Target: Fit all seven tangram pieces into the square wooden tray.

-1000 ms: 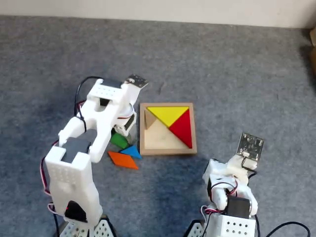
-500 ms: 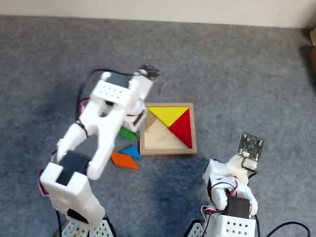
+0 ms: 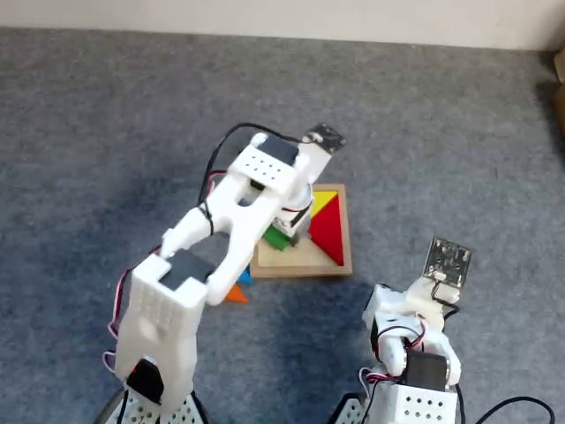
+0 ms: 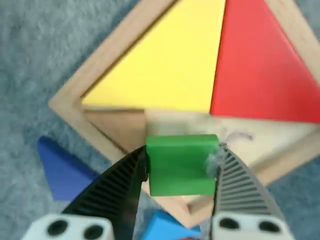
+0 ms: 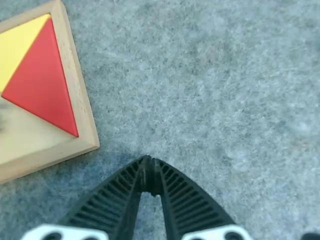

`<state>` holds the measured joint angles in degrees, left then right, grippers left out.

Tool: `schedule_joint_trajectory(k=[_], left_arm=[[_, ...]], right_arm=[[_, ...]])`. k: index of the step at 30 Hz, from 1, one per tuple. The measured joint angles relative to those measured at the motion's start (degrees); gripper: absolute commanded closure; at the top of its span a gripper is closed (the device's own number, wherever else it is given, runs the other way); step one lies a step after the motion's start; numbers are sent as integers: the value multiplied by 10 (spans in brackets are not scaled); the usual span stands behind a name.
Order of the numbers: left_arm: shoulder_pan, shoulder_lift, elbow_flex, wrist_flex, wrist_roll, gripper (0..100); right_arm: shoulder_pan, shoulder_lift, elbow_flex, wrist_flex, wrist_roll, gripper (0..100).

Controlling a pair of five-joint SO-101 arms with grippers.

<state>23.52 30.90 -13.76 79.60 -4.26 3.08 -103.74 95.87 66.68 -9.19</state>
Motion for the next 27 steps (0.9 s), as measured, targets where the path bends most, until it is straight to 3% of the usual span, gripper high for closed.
schedule_joint_trajectory(k=[3, 18, 27], left_arm=[[-3, 32, -31, 3, 1, 795], [-4, 87, -167, 114, 2, 754], [-4, 87, -170, 122, 2, 745]], right_arm=[[0, 0, 0, 0, 0, 994], [0, 0, 0, 0, 0, 994], [0, 0, 0, 0, 0, 994]])
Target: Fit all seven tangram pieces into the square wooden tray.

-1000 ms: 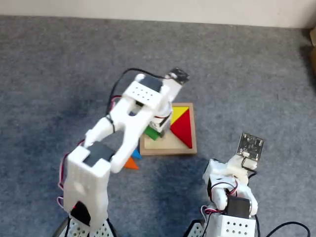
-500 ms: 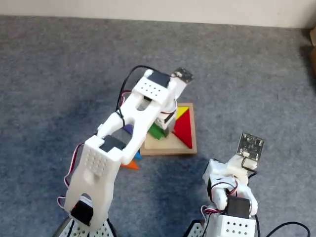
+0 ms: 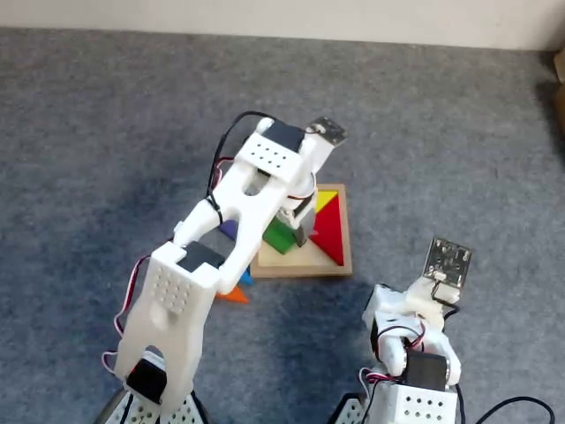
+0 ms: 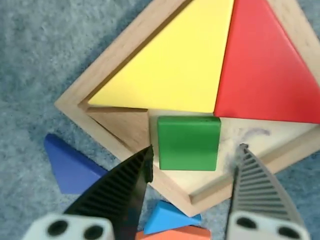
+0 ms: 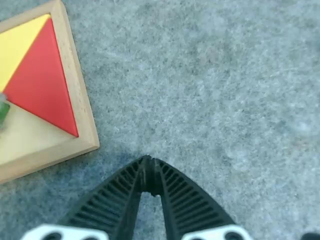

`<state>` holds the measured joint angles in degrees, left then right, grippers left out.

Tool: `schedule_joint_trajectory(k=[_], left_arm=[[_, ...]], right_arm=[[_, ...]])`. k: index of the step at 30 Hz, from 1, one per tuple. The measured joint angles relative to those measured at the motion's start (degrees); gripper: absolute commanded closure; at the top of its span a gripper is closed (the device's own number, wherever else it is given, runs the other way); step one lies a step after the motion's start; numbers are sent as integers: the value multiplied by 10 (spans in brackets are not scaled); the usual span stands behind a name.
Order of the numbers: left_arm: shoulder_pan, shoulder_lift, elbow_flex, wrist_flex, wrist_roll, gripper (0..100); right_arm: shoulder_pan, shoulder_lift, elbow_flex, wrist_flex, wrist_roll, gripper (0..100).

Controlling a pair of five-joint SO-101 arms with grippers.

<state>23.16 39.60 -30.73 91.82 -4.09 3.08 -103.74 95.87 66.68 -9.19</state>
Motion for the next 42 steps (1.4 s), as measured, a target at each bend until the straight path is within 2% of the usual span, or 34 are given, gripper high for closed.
schedule_joint_trajectory(k=[9, 17, 29, 38, 42], left_arm=[[-1, 0, 0, 19, 1, 778], [-63, 33, 0, -21, 1, 778], [-99, 91, -101, -33, 1, 783], [-107, 104, -255, 76, 0, 782], [-105, 104, -275, 87, 0, 780]], right_arm=[[0, 0, 0, 0, 0, 994], [0, 0, 0, 0, 0, 994], [0, 0, 0, 0, 0, 994], [0, 0, 0, 0, 0, 994], [0, 0, 0, 0, 0, 994]])
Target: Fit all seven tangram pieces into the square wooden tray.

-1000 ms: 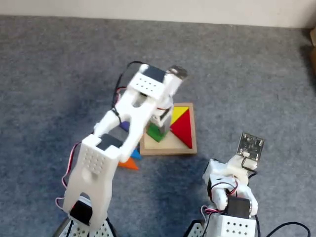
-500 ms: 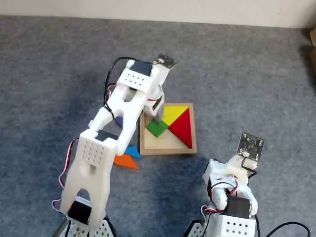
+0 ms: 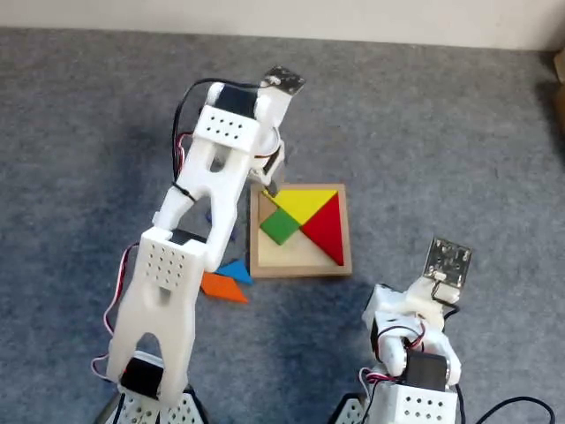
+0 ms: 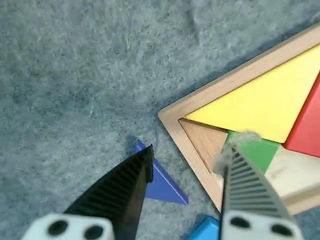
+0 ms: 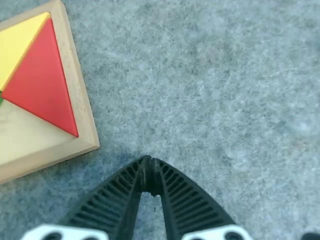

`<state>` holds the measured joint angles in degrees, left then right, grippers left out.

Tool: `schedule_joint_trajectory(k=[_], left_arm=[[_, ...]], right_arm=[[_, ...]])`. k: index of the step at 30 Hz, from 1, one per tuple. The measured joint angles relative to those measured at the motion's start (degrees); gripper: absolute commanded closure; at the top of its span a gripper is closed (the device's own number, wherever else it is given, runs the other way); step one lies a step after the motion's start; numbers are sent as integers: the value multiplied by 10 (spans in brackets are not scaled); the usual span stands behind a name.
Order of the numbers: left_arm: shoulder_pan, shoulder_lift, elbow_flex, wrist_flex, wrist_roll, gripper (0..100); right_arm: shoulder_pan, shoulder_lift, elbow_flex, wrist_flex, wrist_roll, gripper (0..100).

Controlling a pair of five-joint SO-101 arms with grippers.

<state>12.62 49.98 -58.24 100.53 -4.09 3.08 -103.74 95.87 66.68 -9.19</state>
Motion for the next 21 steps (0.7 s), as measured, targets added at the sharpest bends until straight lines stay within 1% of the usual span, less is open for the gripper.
schedule_joint_trajectory(k=[4, 10, 16, 21], left_arm=[[-3, -47, 51, 2, -1, 779], [-4, -195, 191, 2, -7, 779], [-4, -346, 371, 3, -84, 780], [-18, -413, 496, -9, -133, 780]], right_arm=[[0, 0, 0, 0, 0, 994], [0, 0, 0, 0, 0, 994], [0, 0, 0, 0, 0, 994], [0, 0, 0, 0, 0, 994]])
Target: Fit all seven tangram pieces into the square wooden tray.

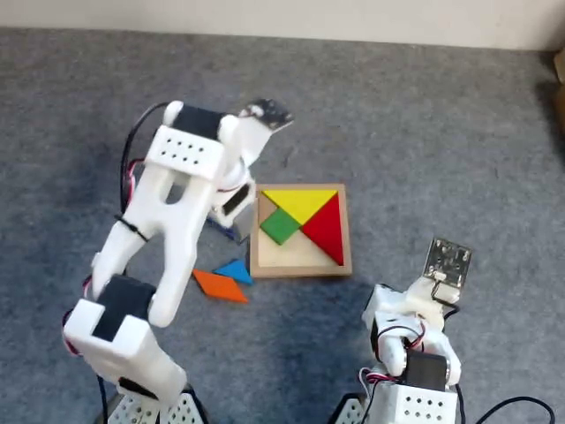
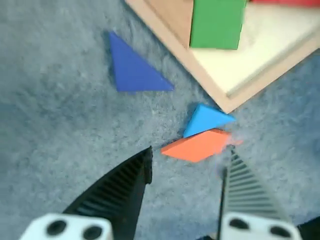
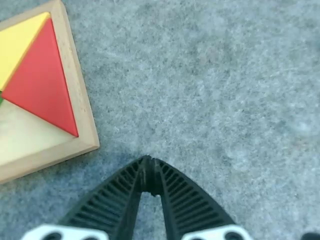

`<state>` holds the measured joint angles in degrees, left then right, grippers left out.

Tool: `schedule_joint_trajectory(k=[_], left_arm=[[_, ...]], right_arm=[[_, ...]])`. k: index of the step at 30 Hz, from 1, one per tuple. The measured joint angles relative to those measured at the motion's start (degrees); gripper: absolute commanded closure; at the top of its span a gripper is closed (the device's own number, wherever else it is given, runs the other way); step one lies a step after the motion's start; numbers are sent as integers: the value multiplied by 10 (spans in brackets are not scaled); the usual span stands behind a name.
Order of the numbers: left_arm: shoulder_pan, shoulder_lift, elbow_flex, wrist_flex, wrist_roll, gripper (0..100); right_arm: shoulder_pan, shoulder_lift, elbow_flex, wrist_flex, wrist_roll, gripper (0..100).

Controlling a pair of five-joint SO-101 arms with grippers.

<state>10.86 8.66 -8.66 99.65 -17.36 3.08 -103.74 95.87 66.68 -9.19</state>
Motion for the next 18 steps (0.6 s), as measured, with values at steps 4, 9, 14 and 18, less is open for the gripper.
schedule_joint_trajectory(k=[4, 9, 14, 18], left_arm=[[-18, -13, 84, -57, -23, 783], [-18, -13, 172, -105, -48, 783], [-21, -13, 233, -143, -51, 783], [-23, -13, 278, -178, -54, 783]], right_arm=[[0, 0, 0, 0, 0, 994], [0, 0, 0, 0, 0, 994], [0, 0, 0, 0, 0, 994], [0, 0, 0, 0, 0, 994]])
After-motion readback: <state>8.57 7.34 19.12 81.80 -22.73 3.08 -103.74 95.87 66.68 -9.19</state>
